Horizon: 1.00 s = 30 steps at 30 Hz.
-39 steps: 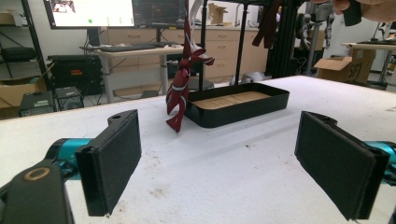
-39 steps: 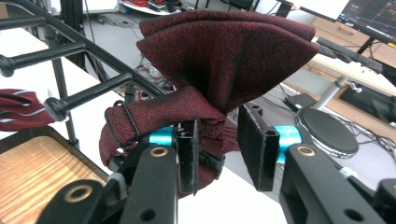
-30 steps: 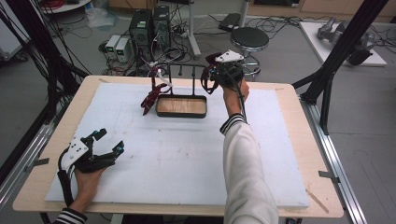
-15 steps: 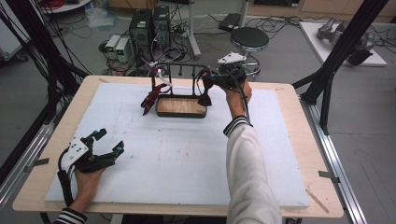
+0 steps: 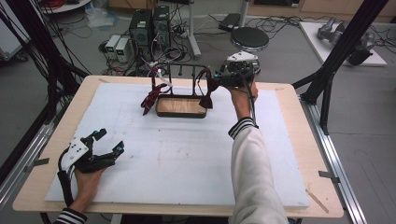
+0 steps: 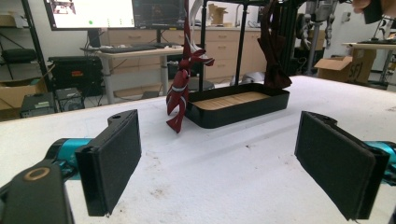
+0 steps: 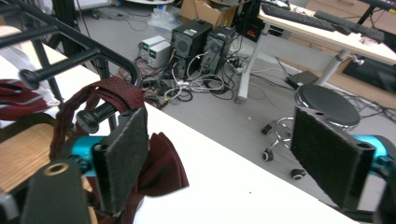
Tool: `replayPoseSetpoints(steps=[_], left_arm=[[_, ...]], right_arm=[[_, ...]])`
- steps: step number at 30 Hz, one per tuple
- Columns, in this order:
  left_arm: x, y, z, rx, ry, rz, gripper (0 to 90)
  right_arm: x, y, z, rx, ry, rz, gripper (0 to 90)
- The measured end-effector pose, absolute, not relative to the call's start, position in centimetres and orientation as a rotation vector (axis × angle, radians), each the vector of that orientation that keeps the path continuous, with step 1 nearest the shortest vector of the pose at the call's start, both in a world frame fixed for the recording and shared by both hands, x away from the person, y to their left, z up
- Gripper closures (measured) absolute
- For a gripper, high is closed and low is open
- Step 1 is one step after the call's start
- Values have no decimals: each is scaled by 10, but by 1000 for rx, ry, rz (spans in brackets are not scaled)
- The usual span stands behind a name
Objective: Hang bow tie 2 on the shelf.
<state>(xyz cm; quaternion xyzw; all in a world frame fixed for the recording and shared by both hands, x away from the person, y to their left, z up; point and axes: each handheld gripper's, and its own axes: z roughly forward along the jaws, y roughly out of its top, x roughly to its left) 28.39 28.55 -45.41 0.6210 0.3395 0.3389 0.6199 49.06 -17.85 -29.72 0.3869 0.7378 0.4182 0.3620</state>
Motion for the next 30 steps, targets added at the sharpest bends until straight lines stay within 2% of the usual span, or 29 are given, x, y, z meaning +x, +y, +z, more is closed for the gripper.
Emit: replayPoseSetpoints(steps=[5, 10, 18, 30], left_arm=[[284, 285, -454, 1431, 785, 779, 148], [284, 285, -454, 1427, 789, 783, 148], [283, 286, -454, 1420, 784, 781, 148], [282, 287, -454, 1422, 786, 787, 147]], right_arm=[[477, -190, -286, 1010, 1902, 1144, 125], [455, -204, -271, 991, 1861, 1231, 125], [408, -221, -264, 901, 1811, 1292, 123], [337, -240, -296, 843, 1784, 1410, 123]])
